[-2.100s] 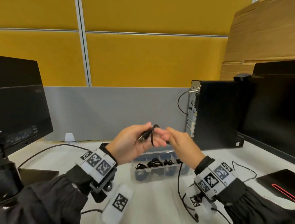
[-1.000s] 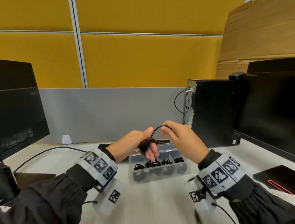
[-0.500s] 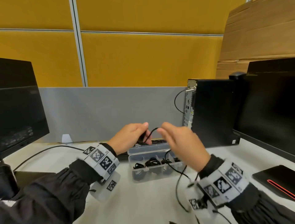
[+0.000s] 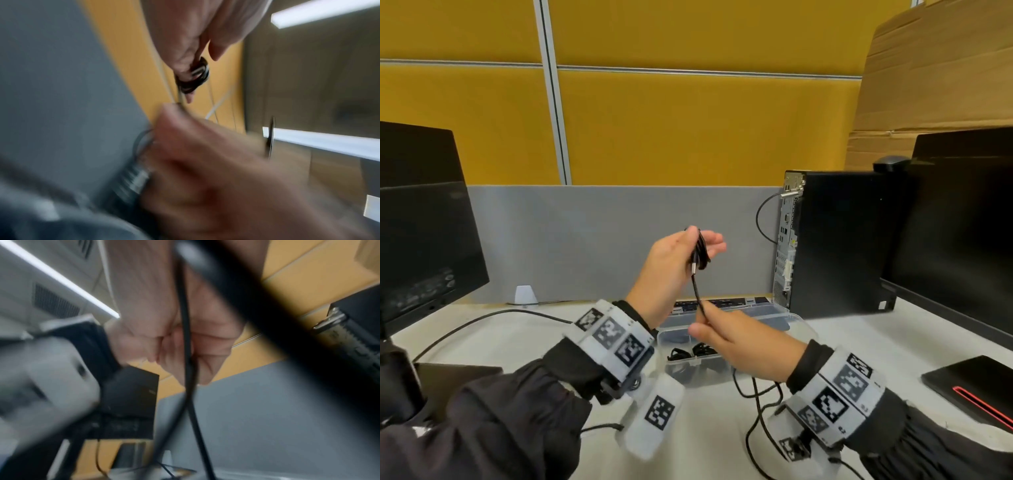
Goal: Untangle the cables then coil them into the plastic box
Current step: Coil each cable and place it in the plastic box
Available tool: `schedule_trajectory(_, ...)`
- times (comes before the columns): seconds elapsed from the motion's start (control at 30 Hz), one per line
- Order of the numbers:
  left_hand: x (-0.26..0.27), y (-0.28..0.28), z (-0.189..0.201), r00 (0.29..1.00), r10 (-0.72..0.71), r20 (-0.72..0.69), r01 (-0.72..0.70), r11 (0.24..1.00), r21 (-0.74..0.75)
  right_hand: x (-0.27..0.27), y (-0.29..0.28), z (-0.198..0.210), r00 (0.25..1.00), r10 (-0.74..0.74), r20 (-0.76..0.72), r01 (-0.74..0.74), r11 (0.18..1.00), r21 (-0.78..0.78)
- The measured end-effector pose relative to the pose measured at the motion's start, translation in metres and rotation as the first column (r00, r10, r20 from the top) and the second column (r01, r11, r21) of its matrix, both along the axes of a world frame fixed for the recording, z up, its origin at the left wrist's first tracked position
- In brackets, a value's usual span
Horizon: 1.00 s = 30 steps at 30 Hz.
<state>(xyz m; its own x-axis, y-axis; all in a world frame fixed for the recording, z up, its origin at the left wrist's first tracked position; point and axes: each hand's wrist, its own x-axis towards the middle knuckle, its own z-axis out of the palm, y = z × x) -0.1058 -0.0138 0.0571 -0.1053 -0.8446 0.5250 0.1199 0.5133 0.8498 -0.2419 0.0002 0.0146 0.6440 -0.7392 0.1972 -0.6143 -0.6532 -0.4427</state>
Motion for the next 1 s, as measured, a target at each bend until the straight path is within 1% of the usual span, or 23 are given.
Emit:
schedule_trajectory(0.03,0.001,-0.002,-0.004,0.964,0.142,0.224,-0.119,0.987,-0.112,0.000,0.002,0.001,1.000,0.017,-0.013,-0.017,1.000,-0.007)
schedule_trajectory(0.07,0.005,-0.005,-0.008,0.861,0.256,0.439,-0.165,0.958,-0.234,-0.002,0.004,0.004,1.000,0.026,-0.012,-0.027,0.999,-0.027)
schedule_trajectory(0.1,0.009,-0.006,-0.011,0.729,0.334,0.598,-0.165,0.933,-0.321,-0.006,0.004,0.006,1.000,0.025,0.003,-0.024,0.998,-0.058)
schedule_trajectory(0.13,0.014,-0.007,-0.013,0.611,0.372,0.699,-0.157,0.922,-0.353,-0.010,0.005,0.009,0.999,0.010,0.033,-0.007,0.996,-0.094)
schedule_trajectory(0.17,0.021,-0.007,-0.014,0.533,0.378,0.757,-0.156,0.923,-0.351,-0.016,0.005,0.012,0.997,-0.014,0.073,0.024,0.991,-0.133)
schedule_trajectory(0.27,0.040,-0.011,-0.017,0.357,0.344,0.868,-0.151,0.939,-0.310,-0.035,0.003,0.020,0.984,-0.103,0.147,0.135,0.964,-0.229)
schedule_trajectory(0.37,0.052,-0.009,-0.019,0.262,0.238,0.935,-0.091,0.971,-0.221,-0.052,-0.007,0.021,0.962,-0.194,0.191,0.241,0.934,-0.263)
schedule_trajectory(0.4,0.054,-0.008,-0.021,0.220,0.223,0.950,-0.075,0.975,-0.211,-0.057,-0.011,0.021,0.952,-0.227,0.207,0.279,0.919,-0.278)
schedule_trajectory(0.47,0.058,-0.009,-0.025,0.117,0.246,0.962,-0.072,0.968,-0.239,-0.066,-0.017,0.019,0.932,-0.296,0.210,0.349,0.888,-0.298)
schedule_trajectory(0.5,0.059,-0.010,-0.026,0.081,0.266,0.961,-0.080,0.962,-0.259,-0.070,-0.019,0.019,0.923,-0.332,0.193,0.379,0.872,-0.311)
schedule_trajectory(0.53,0.062,-0.012,-0.026,0.073,0.278,0.958,-0.095,0.958,-0.271,-0.074,-0.021,0.019,0.912,-0.367,0.180,0.408,0.853,-0.325)
schedule_trajectory(0.6,0.069,-0.017,-0.025,0.123,0.283,0.951,-0.133,0.955,-0.266,-0.082,-0.024,0.017,0.891,-0.419,0.174,0.454,0.828,-0.329)
schedule_trajectory(0.67,0.078,-0.021,-0.022,0.176,0.312,0.934,-0.177,0.943,-0.282,-0.090,-0.027,0.016,0.875,-0.456,0.163,0.484,0.821,-0.304)
schedule_trajectory(0.73,0.086,-0.025,-0.019,0.191,0.375,0.907,-0.231,0.915,-0.330,-0.098,-0.029,0.016,0.852,-0.509,0.118,0.519,0.795,-0.316)
schedule_trajectory(0.8,0.093,-0.031,-0.017,0.159,0.441,0.883,-0.279,0.878,-0.388,-0.106,-0.029,0.017,0.812,-0.581,0.049,0.557,0.748,-0.361)
schedule_trajectory(0.9,0.100,-0.038,-0.016,0.080,0.498,0.864,-0.335,0.829,-0.447,-0.118,-0.033,0.014,0.726,-0.684,-0.076,0.599,0.683,-0.419)
schedule_trajectory(0.93,0.103,-0.040,-0.015,0.052,0.506,0.861,-0.356,0.815,-0.458,-0.123,-0.036,0.013,0.694,-0.711,-0.112,0.614,0.666,-0.424)
schedule_trajectory(1.0,0.109,-0.041,-0.014,-0.012,0.509,0.861,-0.399,0.787,-0.471,-0.133,-0.040,0.010,0.641,-0.748,-0.171,0.655,0.650,-0.387)
